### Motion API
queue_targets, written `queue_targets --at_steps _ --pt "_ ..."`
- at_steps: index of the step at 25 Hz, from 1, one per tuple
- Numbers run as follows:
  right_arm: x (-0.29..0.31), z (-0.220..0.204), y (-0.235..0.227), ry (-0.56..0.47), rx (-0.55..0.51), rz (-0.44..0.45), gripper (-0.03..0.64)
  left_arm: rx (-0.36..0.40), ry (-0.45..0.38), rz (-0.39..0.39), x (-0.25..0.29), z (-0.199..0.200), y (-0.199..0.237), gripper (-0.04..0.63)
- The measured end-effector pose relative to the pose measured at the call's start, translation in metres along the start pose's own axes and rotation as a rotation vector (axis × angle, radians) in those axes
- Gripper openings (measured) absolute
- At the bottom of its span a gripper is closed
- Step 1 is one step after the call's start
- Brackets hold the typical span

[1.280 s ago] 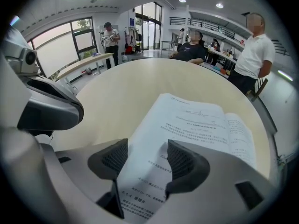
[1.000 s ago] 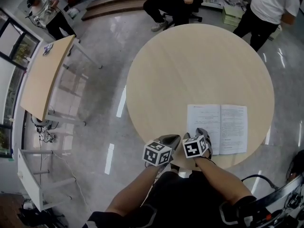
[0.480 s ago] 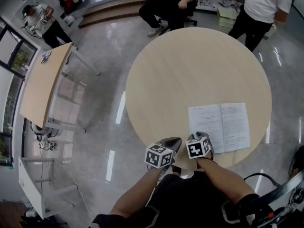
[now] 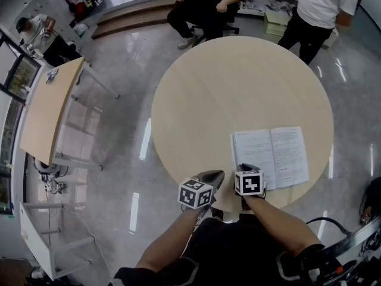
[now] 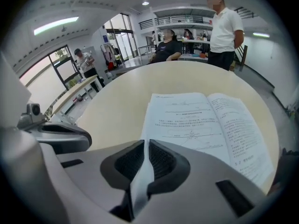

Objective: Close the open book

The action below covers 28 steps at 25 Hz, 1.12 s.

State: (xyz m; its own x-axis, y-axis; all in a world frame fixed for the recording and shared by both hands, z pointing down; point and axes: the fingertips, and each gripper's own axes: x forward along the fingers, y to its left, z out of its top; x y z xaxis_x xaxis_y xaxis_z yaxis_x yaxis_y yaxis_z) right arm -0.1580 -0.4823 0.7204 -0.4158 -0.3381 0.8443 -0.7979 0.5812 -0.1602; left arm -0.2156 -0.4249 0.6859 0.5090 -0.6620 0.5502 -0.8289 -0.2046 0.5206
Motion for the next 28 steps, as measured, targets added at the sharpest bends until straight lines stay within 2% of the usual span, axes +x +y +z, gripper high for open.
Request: queue_targets --at_steps 6,15,23,28 --pt "-0.025 0.027 0.019 -0.083 0.133 0.108 0.035 0.01 -0.02 0.001 -0.003 0.012 0.001 -0.006" --pt "-0.086 0.045 -0.024 -0.225 0.343 0.248 0.035 0.032 -0.051 -0.031 0.008 0.037 -0.016 -0.006" --pt "-0.136 0.046 -0.081 -0.337 0.433 0.264 0.035 0.094 -0.023 -0.098 0.033 0.056 -0.055 -0.007" --pt "-0.148 0.038 -0.121 -0.351 0.481 0.277 0.035 0.117 0.005 -0.116 0.049 0.057 -0.076 -0.007"
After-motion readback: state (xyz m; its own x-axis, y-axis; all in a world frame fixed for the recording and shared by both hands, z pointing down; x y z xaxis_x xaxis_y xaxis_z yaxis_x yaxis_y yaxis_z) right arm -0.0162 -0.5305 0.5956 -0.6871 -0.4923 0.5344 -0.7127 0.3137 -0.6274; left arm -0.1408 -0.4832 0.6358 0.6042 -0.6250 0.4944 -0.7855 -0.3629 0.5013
